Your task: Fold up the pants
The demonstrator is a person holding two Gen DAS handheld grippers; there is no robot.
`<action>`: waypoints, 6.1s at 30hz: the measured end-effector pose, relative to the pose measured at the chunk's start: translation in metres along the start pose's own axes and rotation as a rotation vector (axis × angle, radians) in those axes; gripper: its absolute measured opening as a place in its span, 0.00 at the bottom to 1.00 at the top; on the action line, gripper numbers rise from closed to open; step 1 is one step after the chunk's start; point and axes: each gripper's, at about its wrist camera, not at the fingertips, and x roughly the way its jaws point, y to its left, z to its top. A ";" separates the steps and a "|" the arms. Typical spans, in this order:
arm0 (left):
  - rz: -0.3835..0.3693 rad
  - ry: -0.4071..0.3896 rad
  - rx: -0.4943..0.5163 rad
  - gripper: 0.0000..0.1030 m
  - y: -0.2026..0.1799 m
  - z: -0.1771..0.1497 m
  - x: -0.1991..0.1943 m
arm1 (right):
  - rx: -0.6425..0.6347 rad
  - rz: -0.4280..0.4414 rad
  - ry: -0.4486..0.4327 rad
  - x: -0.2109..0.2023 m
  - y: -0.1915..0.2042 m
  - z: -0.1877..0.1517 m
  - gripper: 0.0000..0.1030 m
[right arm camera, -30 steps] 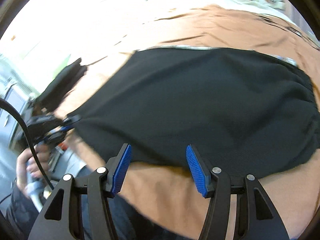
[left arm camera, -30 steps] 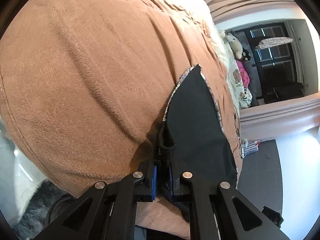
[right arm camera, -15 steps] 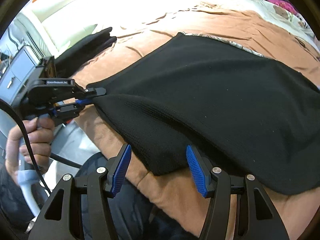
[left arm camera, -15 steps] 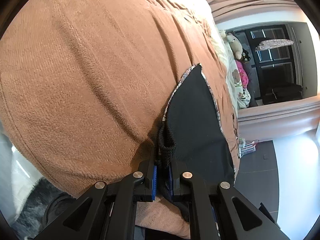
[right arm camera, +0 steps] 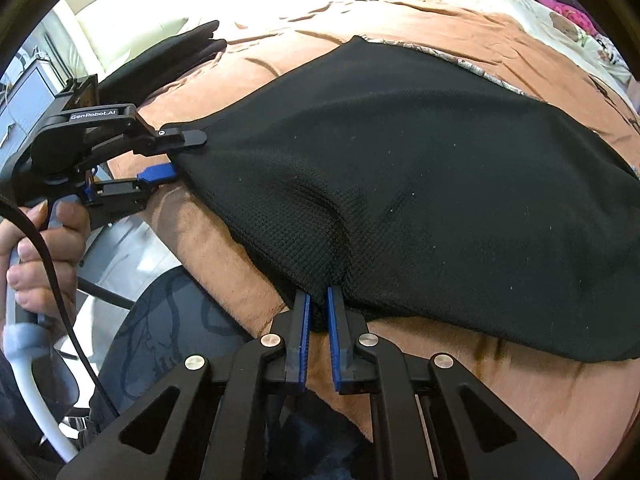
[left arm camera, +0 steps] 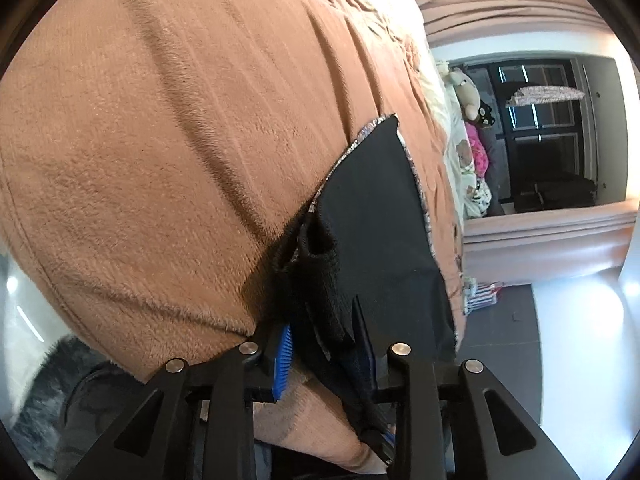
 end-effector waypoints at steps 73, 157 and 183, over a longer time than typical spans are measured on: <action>0.006 -0.058 0.018 0.05 -0.020 0.009 -0.005 | 0.450 -0.150 0.015 0.049 -0.186 0.117 0.06; -0.157 0.075 0.561 0.09 -0.297 -0.034 0.073 | 0.641 0.136 -0.261 -0.117 -0.199 -0.049 0.06; -0.128 0.364 0.745 0.09 -0.353 -0.170 0.195 | 0.805 -0.018 -0.406 -0.223 -0.260 -0.173 0.59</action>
